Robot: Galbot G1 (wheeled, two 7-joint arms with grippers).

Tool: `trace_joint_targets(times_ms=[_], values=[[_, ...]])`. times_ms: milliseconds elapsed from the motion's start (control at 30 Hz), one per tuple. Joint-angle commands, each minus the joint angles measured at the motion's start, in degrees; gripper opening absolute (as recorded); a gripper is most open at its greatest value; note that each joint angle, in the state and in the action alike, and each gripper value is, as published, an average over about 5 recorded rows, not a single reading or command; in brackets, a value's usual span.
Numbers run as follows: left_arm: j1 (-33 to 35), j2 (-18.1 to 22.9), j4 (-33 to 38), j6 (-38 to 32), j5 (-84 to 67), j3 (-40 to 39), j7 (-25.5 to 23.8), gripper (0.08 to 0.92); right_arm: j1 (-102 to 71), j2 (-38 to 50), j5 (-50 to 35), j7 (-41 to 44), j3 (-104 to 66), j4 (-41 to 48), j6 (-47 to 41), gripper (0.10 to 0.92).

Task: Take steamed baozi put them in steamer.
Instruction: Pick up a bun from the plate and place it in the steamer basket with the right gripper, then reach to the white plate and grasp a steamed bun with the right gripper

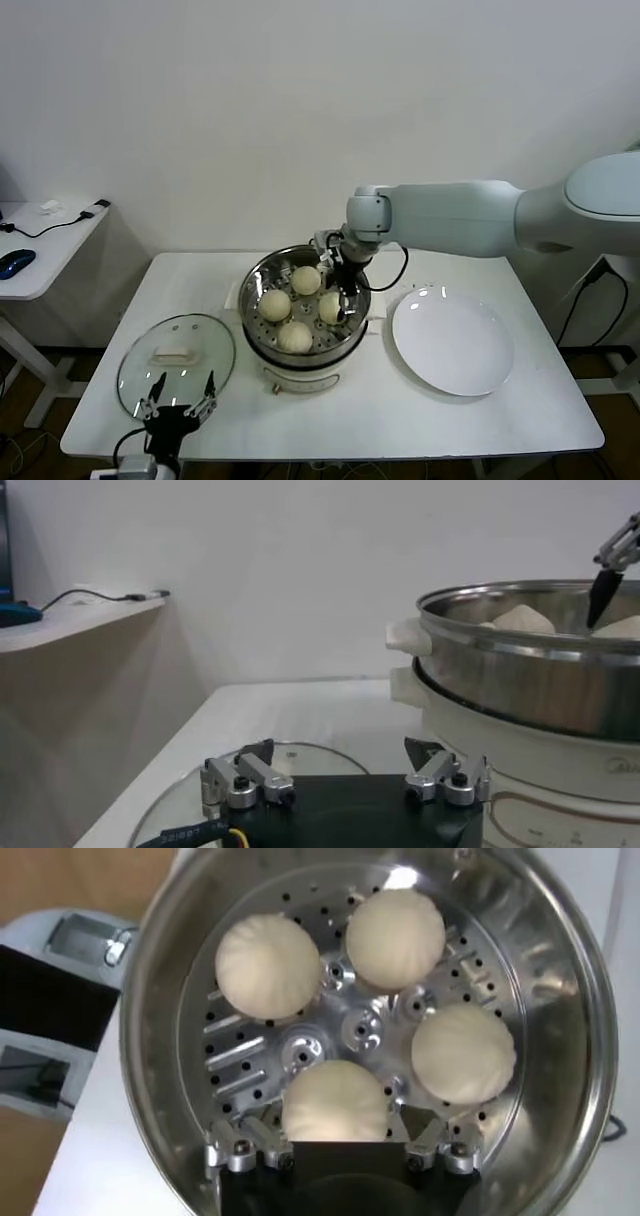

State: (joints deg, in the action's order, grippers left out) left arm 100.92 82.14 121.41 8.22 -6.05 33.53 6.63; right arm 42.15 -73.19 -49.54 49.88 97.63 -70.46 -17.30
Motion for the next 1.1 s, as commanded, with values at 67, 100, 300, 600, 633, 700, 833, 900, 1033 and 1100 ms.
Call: trace_joint_targets(times_ms=[67, 100, 300, 600, 633, 700, 833, 900, 1033, 1100], values=[[-0.26, -0.10, 0.72, 0.73, -0.71, 0.13, -0.08, 0.823, 2.21, 7.58, -2.99, -1.19, -7.82, -1.49, 1.76, 0.822], [-0.22, -0.21, 0.99, 0.84, -1.13, 0.08, -0.03, 0.823, 1.79, 9.54, -3.18, -3.42, -10.08, -1.72, 1.51, 0.822], [-1.33, -1.17, 1.54, 0.84, -4.10, 0.06, -1.88, 0.823, -8.18, 19.72, -0.50, -25.39, -28.29, -1.58, 1.21, 0.823], [-4.19, -1.70, -0.89, -2.81, -7.24, 0.85, -0.37, 0.823, -29.68, 34.67, 7.93, -40.53, -55.63, -7.73, 2.11, 0.823], [-4.32, -1.92, -0.96, -2.60, -7.90, 0.85, 0.05, 0.823, -33.41, 36.17, 9.17, -42.18, -59.62, -8.55, 2.22, 0.823], [-4.56, -2.51, -1.15, -2.37, -9.16, 0.76, 0.64, 0.823, -41.81, 38.86, 11.22, -45.08, -67.44, -10.36, 2.04, 0.823], [-4.93, -3.87, -1.84, -2.87, -10.26, 0.69, 0.91, 0.823, -59.00, 42.76, 12.77, -47.38, -81.57, -13.68, 3.75, 0.823], [-5.33, -4.30, -2.53, -3.29, -10.19, 0.74, 1.17, 0.823, -70.16, 42.95, 13.72, -47.29, -91.68, -15.69, 5.08, 0.823], [-5.85, -4.89, -3.69, -4.35, -8.27, 0.47, 1.43, 0.823, -89.94, 39.06, 14.54, -46.45, -111.25, -19.61, 7.27, 0.823], [-5.81, -5.11, -4.19, -5.36, -5.81, 0.28, 1.36, 0.823, -98.91, 35.15, 15.00, -45.73, -119.17, -21.00, 9.27, 0.823]])
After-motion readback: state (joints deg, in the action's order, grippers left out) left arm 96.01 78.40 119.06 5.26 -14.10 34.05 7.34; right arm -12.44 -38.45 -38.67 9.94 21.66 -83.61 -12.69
